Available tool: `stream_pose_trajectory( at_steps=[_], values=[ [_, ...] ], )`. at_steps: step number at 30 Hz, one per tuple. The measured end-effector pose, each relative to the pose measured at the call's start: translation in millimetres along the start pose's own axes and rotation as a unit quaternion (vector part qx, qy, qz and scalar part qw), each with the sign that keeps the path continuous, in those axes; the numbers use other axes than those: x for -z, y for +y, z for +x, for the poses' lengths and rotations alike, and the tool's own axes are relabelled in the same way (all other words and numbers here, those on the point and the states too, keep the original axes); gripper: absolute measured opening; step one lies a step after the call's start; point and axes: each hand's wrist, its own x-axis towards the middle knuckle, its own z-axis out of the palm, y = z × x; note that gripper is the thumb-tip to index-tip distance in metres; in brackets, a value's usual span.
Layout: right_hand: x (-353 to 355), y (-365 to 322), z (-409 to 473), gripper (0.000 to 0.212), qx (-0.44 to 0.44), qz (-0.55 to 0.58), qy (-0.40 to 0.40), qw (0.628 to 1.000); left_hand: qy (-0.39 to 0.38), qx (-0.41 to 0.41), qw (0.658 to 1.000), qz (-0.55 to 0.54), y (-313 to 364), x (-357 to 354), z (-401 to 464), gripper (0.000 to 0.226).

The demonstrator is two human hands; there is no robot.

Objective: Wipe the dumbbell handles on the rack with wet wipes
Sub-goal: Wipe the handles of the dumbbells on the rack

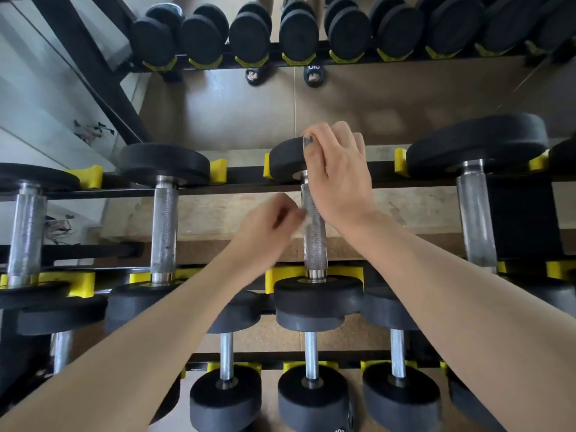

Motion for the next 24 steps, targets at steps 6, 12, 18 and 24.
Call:
stream_pose_trajectory(
  at_steps=[6,12,18,24],
  values=[
    [0.8,0.6,-0.5,0.031,-0.004,0.016,0.005,1.0,-0.003,0.119,0.984,-0.133,-9.1,-27.2,3.7,0.033],
    [-0.2,3.3,0.6,0.028,0.008,0.014,0.007,1.0,0.057,0.066,0.991,-0.102,-6.8,-22.6,-2.5,0.03],
    [2.0,4.6,0.4,0.033,0.015,0.006,-0.002,1.0,0.05,0.072,0.974,-0.21,0.8,-17.6,16.8,0.016],
    [0.7,3.3,0.3,0.036,0.007,0.017,0.006,1.0,0.032,0.042,0.979,-0.199,-6.5,-5.6,6.2,0.015]
  ],
)
